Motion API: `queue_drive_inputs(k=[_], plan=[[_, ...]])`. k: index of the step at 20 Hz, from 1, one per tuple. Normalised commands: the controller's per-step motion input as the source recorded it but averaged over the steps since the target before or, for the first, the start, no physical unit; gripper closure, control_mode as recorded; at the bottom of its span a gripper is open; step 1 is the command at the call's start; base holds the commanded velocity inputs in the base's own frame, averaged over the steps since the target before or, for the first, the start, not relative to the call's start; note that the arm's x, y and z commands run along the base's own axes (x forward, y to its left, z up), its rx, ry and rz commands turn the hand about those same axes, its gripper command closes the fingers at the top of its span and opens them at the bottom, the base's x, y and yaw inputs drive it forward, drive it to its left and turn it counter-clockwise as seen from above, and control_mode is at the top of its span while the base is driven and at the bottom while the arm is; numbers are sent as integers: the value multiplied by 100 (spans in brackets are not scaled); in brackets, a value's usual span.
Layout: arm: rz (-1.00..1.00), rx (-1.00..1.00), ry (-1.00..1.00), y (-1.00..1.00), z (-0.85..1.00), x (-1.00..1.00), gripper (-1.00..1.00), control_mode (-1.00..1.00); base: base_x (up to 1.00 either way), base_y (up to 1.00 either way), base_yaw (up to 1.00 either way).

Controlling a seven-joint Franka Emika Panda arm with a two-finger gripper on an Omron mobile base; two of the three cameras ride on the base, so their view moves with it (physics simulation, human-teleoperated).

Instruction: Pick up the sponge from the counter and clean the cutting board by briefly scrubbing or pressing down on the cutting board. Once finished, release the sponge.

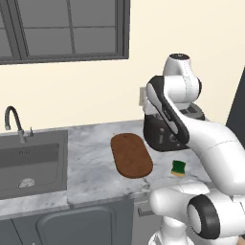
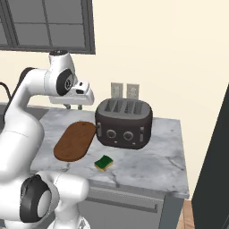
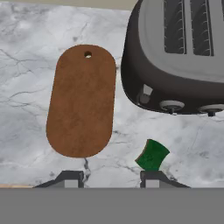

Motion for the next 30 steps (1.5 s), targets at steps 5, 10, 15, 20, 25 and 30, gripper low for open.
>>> queue_drive_inputs(k=[5, 10, 15, 20, 25, 30], plan=[[0, 0, 0, -7, -3, -21, -100, -100, 0, 0, 0], [-7, 2, 1, -36, -11, -35, -100, -100, 0, 0, 0], [-19, 4, 3, -60, -22, -16, -100, -100, 0, 0, 0], [-16, 6, 1, -61, -24, -6, -100, -100, 0, 0, 0], [-19, 1, 4, -31, -42, 3, -100, -100, 0, 0, 0], [-26, 1, 16, 10, -50, 0, -100, -100, 0, 0, 0]])
